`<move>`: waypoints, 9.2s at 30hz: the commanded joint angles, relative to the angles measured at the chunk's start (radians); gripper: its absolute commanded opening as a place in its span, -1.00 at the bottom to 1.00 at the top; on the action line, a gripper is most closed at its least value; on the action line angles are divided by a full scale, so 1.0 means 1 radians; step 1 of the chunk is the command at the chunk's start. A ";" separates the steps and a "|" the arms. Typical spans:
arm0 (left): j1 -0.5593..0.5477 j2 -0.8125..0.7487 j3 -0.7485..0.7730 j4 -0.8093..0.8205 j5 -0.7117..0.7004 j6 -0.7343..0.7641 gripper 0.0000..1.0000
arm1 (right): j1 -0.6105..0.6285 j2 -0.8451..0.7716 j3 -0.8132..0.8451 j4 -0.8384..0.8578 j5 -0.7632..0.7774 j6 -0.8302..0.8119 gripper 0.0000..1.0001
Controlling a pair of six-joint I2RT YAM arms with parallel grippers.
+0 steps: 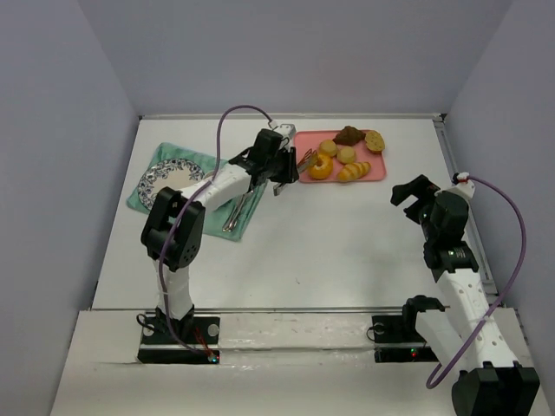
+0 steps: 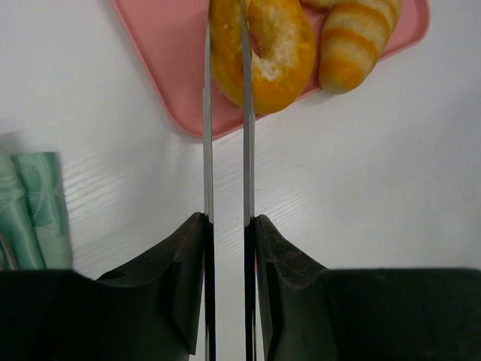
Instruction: Place the bread
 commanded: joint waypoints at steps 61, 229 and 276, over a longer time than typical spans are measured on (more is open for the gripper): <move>0.641 -0.979 -0.709 0.038 -0.390 -0.254 0.08 | 0.002 -0.037 -0.019 0.064 -0.006 0.011 0.98; 0.139 0.249 0.423 0.118 -0.242 0.013 0.15 | 0.002 0.052 0.001 0.079 0.033 -0.003 1.00; -0.014 -0.502 -0.337 0.279 -0.529 -0.088 0.98 | 0.002 0.035 0.022 0.034 0.069 0.031 1.00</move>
